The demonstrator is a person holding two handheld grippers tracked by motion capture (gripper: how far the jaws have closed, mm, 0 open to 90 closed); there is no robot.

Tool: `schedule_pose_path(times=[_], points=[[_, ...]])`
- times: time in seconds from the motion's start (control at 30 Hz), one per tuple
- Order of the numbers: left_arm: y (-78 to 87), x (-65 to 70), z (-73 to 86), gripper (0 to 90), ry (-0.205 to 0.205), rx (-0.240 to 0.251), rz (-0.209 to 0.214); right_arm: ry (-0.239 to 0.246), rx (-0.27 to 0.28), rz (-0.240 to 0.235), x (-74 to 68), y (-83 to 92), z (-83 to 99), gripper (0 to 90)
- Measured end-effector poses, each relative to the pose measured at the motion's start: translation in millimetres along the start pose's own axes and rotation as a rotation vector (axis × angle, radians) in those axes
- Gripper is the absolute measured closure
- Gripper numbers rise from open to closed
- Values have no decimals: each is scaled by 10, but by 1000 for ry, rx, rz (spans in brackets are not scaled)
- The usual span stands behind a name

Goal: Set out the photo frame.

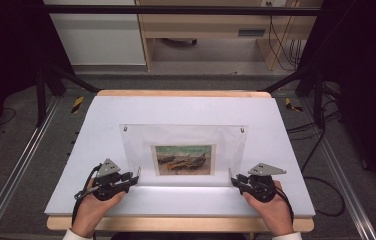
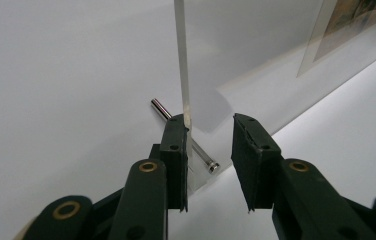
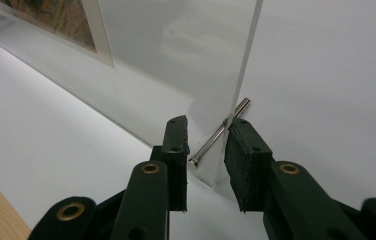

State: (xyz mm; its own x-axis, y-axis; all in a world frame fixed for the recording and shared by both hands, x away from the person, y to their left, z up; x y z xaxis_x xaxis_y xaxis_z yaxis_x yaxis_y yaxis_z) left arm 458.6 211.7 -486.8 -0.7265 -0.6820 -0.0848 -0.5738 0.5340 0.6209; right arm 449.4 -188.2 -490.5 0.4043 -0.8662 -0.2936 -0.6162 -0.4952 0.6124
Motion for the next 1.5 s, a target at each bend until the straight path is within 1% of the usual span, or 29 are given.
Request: schedule_pose_path(times=[0.13, 0.37, 0.5, 0.53, 0.57, 0.63, 0.67, 0.7, 0.73, 0.77, 0.8, 0.83, 0.87, 0.9, 0.93, 0.97, 1.0, 1.03, 1.07, 1.1, 1.13, 1.2, 1.3, 1.37, 1.4, 1.43, 1.47, 1.5], points=[[-2, -4, 3, 668, -5, -1, 0, -2, 8, -5, -1, -3, -3, 709], [-10, -3, 4, 663, -2, 4, 5, -6, 5, -5, 0, -3, -1, 706], [-29, 7, -4, 628, -6, 10, 2, -2, 12, -13, -1, -17, -5, 680], [-31, 7, -6, 610, -7, 12, 1, -11, 9, -11, -11, -20, -3, 664], [-32, 7, -10, 590, -7, 16, 1, -7, 13, -12, -12, -24, -6, 649], [-32, 7, -27, 530, -2, 35, -5, -16, 16, -20, -29, -27, -11, 593], [-30, 4, -31, 494, -7, 39, -6, -8, 25, -18, -32, -35, -19, 555], [-31, 3, -40, 475, -8, 48, -10, -17, 27, -18, -47, -37, -22, 529], [-31, 2, -46, 438, -5, 55, -13, -1, 39, -19, -52, -46, -34, 472], [-32, 1, -52, 412, -5, 62, -15, -1, 42, -14, -58, -48, -41, 437], [-30, -1, -54, 391, -10, 61, -17, 6, 48, -13, -61, -53, -49, 412], [-34, 0, -62, 375, -9, 68, -24, -2, 49, -11, -72, -51, -52, 393], [-34, 0, -62, 353, -9, 68, -24, -2, 49, -11, -72, -51, -52, 393], [-34, -1, -72, 353, -15, 71, -30, 3, 60, -8, -73, -56, -61, 374], [-34, -1, -77, 293, -16, 74, -30, 18, 76, 1, -79, -57, -77, 311], [-35, 1, -84, 293, -16, 76, -30, 18, 76, 1, -79, -57, -77, 311], [-34, -2, -88, 273, -22, 74, -30, 30, 82, 4, -79, -58, -83, 288], [-36, -1, -94, 251, -28, 74, -34, 37, 85, 7, -82, -58, -88, 260], [-39, 7, -110, 209, -36, 80, -41, 41, 91, 13, -94, -59, -101, 204], [-39, 7, -110, 180, -36, 80, -41, 41, 91, 13, -94, -59, -101, 204], [-39, 9, -117, 180, -41, 84, -46, 45, 97, 18, -96, -60, -109, 183], [-37, 12, -132, 121, -40, 93, -50, 55, 107, 26, -102, -61, -121, 136], [-21, 6, -148, 70, -39, 107, -55, 60, 131, 37, -115, -52, -143, 94], [-3, 0, -163, 58, -33, 126, -58, 63, 147, 38, -128, -37, -163, 76], [19, -7, -177, 57, -34, 142, -63, 70, 171, 40, -146, -15, -184, 64], [19, -7, -177, 57, -34, 142, -63, 70, 171, 40, -146, -15, -184, 64], [36, -5, -195, 54, -29, 162, -65, 83, 192, 37, -161, 9, -201, 57], [36, -5, -195, 52, -29, 162, -65, 83, 192, 37, -161, 9, -201, 57]])
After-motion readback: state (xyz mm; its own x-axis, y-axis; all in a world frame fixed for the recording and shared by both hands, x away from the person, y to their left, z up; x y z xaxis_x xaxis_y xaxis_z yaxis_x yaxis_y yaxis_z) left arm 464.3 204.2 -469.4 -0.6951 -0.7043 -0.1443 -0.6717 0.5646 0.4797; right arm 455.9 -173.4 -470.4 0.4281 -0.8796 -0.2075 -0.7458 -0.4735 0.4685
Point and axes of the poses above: each handheld gripper's, and its own axes: y roughly backward along the jaws, z roughly out of its underside, x roughly to its right, the point moved 5 cm from there along -y, roughly forward along the jaws, and after that the axes turned 14 degrees about -y, right-handed, at the moved point
